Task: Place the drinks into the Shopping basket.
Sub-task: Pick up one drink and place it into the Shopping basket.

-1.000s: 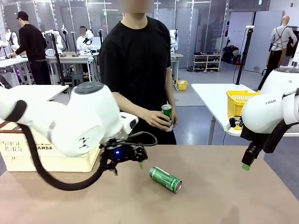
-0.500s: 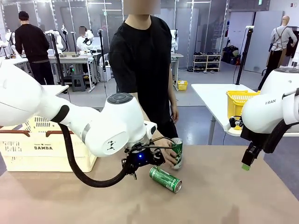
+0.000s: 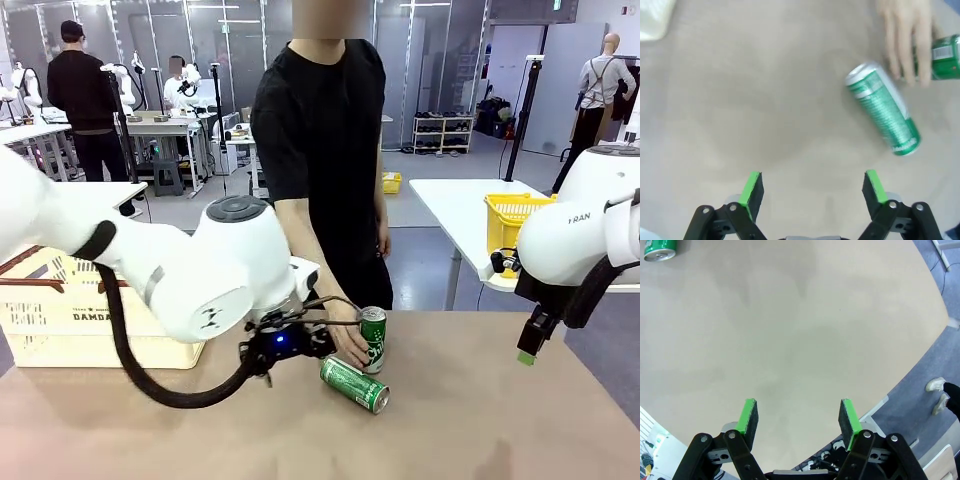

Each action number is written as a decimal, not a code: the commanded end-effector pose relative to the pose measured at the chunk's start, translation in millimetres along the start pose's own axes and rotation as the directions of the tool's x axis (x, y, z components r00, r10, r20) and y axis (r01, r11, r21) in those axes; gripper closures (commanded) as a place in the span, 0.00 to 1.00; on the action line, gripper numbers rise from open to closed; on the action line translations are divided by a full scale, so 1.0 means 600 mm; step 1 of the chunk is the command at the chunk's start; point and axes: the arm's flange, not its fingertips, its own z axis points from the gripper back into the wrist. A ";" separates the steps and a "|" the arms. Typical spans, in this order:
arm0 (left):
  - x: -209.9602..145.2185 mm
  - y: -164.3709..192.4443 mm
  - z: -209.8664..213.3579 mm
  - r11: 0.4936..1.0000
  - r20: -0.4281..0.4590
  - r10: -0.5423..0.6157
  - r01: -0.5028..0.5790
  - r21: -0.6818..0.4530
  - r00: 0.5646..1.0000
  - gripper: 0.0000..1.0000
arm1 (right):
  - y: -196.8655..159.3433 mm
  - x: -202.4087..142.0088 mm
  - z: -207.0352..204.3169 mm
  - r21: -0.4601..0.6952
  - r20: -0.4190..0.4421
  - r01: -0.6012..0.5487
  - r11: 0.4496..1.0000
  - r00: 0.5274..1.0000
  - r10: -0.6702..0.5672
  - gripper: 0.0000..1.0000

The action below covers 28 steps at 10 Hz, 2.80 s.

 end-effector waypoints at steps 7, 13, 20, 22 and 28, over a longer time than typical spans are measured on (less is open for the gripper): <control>-0.033 0.173 0.025 0.989 0.031 0.143 -0.141 -0.046 0.989 0.00 | 0.000 -0.001 0.000 0.001 -0.001 0.001 1.000 1.000 -0.001 0.19; -0.009 0.083 0.021 0.991 0.028 0.129 -0.128 -0.027 0.991 0.00 | 0.000 -0.001 0.000 0.001 -0.001 0.001 1.000 1.000 -0.001 0.19; -0.020 -0.010 0.012 0.997 0.008 0.066 -0.065 -0.047 0.998 0.00 | 0.000 -0.001 0.000 0.001 -0.001 0.001 1.000 1.000 -0.001 0.19; -0.019 0.005 0.016 0.996 0.003 0.067 -0.067 -0.054 0.998 0.00 | 0.000 -0.001 0.000 0.001 -0.001 0.001 1.000 1.000 -0.001 0.19; -0.021 -0.041 -0.012 0.986 -0.025 0.116 -0.118 -0.116 0.993 0.00 | 0.000 -0.001 0.000 0.001 -0.001 0.001 1.000 1.000 -0.001 0.19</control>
